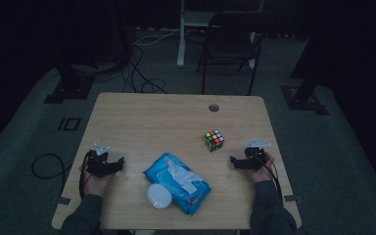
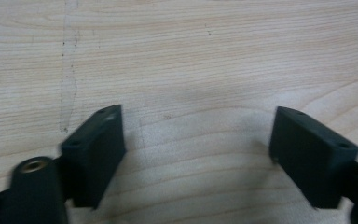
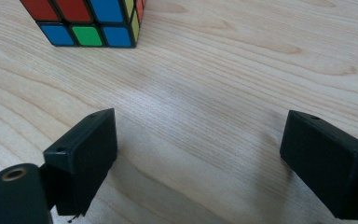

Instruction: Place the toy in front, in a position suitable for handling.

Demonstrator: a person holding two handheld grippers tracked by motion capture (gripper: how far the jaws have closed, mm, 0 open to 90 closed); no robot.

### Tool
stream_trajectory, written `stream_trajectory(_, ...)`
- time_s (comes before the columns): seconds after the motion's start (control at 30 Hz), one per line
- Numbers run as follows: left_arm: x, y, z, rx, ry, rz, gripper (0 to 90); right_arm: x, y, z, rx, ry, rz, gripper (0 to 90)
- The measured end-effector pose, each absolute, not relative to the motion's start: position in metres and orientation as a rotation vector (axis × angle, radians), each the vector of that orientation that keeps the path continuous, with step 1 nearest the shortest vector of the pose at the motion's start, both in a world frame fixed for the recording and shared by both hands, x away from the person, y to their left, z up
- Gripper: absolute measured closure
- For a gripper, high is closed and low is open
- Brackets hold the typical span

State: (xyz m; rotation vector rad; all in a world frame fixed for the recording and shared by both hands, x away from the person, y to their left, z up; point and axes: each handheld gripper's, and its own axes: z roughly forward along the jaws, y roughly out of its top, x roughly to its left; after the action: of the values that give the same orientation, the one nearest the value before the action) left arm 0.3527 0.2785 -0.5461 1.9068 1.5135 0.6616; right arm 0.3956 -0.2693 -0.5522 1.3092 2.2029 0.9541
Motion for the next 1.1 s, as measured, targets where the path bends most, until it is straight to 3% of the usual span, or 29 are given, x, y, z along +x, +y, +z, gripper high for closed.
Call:
stream_trajectory(0.37,0.346,0.277,-0.541,1.917,1.494,0.59,38.8,0.395,-0.269,-0.552,1.312,2.2,0.954,10.9)
stream_trajectory(1.1,0.311,0.231,-0.501,1.91,1.263,0.536,37.7,0.395,-0.269,-0.552,1.312,2.2,0.953,10.9)
